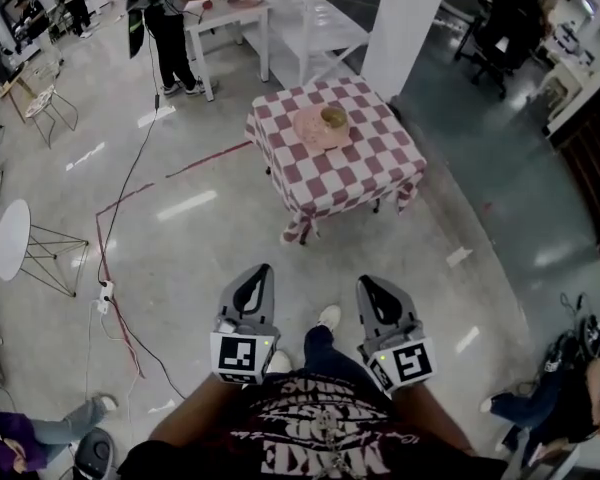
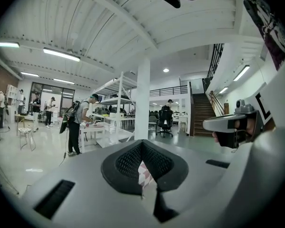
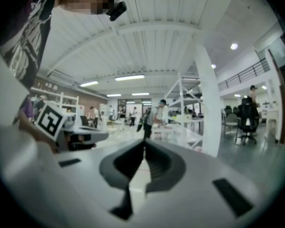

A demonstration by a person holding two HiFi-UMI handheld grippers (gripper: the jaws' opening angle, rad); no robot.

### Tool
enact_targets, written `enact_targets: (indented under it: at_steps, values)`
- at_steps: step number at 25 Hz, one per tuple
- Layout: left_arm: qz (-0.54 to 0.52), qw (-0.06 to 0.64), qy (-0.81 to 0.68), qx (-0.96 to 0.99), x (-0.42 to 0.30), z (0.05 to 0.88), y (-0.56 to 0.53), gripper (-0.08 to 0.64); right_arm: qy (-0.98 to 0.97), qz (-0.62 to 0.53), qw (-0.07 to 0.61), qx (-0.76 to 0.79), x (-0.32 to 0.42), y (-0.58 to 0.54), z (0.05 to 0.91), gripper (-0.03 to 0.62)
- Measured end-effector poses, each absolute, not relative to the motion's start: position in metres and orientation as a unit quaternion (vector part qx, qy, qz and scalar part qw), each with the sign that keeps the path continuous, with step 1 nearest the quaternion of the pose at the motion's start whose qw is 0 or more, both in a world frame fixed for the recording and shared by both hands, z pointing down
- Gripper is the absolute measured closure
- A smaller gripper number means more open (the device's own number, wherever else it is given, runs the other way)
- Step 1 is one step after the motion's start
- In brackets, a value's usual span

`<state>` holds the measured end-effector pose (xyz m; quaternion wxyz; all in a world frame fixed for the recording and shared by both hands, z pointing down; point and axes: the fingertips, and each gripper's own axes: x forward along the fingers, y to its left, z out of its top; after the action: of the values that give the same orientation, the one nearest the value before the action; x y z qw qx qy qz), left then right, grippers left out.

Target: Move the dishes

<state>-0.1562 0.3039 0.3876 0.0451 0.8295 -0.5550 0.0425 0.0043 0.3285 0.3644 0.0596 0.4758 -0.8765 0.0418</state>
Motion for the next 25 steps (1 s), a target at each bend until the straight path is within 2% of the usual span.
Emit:
enact_targets:
  at_steps: [12, 21, 25]
  values:
    - [0.038, 0.062, -0.555, 0.829, -0.093, 0.381, 0.201, 0.535, -0.875, 0.038, 0.054, 0.48, 0.064, 0.226, 0.361, 0.557]
    - [0.038, 0.018, -0.564, 0.824, -0.052, 0.361, 0.137, 0.535, -0.883, 0.038, 0.042, 0.467, 0.106, 0.165, 0.351, 0.557]
    - [0.034, 0.028, -0.577, 0.815, -0.04, 0.359, 0.12, 0.535, -0.888, 0.04, 0.038, 0.457, 0.122, 0.145, 0.353, 0.557]
